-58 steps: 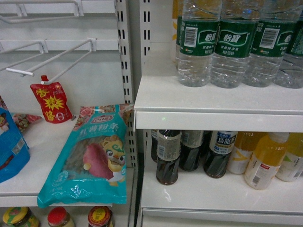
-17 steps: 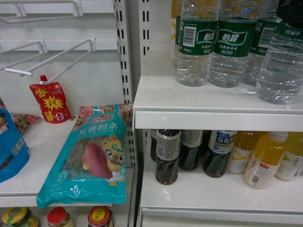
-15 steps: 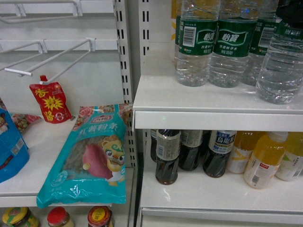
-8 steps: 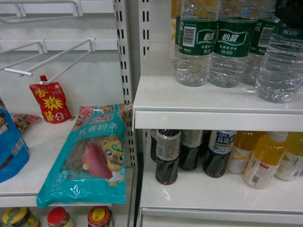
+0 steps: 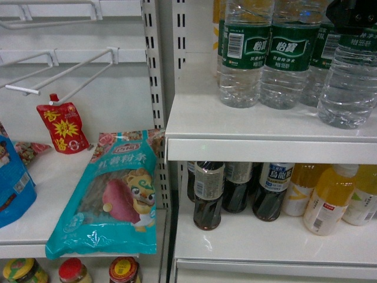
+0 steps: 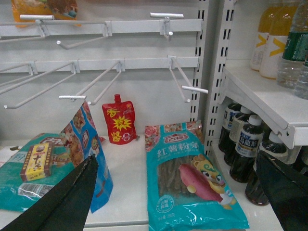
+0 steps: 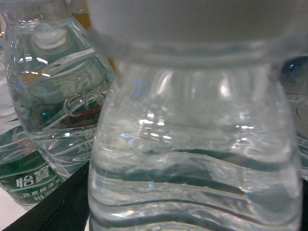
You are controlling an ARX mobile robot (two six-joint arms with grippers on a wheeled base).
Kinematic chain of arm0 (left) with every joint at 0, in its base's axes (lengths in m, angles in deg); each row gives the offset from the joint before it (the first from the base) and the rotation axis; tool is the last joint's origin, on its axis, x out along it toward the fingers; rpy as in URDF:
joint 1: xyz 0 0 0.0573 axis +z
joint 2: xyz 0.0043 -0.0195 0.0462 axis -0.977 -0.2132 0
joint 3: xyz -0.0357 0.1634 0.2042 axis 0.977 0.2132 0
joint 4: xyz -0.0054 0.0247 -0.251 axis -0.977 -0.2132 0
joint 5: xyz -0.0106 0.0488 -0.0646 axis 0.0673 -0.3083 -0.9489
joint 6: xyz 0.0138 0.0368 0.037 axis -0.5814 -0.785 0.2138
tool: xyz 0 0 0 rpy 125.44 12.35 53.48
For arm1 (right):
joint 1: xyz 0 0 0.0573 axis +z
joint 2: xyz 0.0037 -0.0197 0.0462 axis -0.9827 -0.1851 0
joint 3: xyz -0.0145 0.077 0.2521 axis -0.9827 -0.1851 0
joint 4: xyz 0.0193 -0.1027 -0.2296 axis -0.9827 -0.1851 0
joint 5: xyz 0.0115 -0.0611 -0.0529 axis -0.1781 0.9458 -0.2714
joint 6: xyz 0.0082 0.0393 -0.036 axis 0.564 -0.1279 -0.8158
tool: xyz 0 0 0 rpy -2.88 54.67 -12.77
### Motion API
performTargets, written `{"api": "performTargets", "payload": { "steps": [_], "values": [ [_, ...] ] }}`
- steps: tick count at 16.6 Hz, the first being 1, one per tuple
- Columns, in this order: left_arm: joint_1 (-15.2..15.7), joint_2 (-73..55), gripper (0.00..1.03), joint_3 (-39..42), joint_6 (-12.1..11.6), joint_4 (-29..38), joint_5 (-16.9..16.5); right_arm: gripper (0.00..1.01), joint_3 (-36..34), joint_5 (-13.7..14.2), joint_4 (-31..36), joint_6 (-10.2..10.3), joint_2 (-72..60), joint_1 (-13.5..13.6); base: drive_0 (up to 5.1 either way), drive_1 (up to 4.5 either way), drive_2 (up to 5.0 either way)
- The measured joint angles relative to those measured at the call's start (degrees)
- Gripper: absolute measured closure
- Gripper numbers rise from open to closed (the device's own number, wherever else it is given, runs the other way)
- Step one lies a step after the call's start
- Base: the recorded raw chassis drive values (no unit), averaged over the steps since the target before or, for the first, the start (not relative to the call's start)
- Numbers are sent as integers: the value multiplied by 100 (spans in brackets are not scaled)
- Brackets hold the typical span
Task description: Move water from second to third shelf
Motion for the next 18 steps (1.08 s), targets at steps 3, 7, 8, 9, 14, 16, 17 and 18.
{"api": "performTargets", "payload": {
  "steps": [3, 7, 8, 9, 14, 16, 17, 18],
  "values": [
    [0, 0, 5, 0, -2, 0, 0, 3, -157, 0, -68, -33, 216, 44, 0, 0, 0],
    [0, 0, 5, 0, 0, 0, 0, 3, -450, 304, -155, -127, 658, 155, 0, 0, 0],
    [2, 0, 5, 0, -2, 0, 0, 3, -470, 337, -153, -129, 682, 168, 0, 0, 0],
    [0, 0, 5, 0, -2, 0, 0, 3, -588, 433, -50, -177, 758, 201, 0, 0, 0],
    [0, 0, 5, 0, -2, 2, 0, 3, -1204, 1165, -70, -297, 1322, 442, 0, 0, 0],
    [0, 0, 5, 0, 0, 0, 0, 3, -1495, 925, -144, -269, 1738, 275, 0, 0, 0],
    [0, 0, 5, 0, 0, 0, 0, 3, -1631, 726, -256, -247, 1947, 245, 0, 0, 0],
    [0, 0, 5, 0, 0, 0, -2, 3, -1738, 564, -396, -227, 2170, 210, 0, 0, 0]
  ]
}}
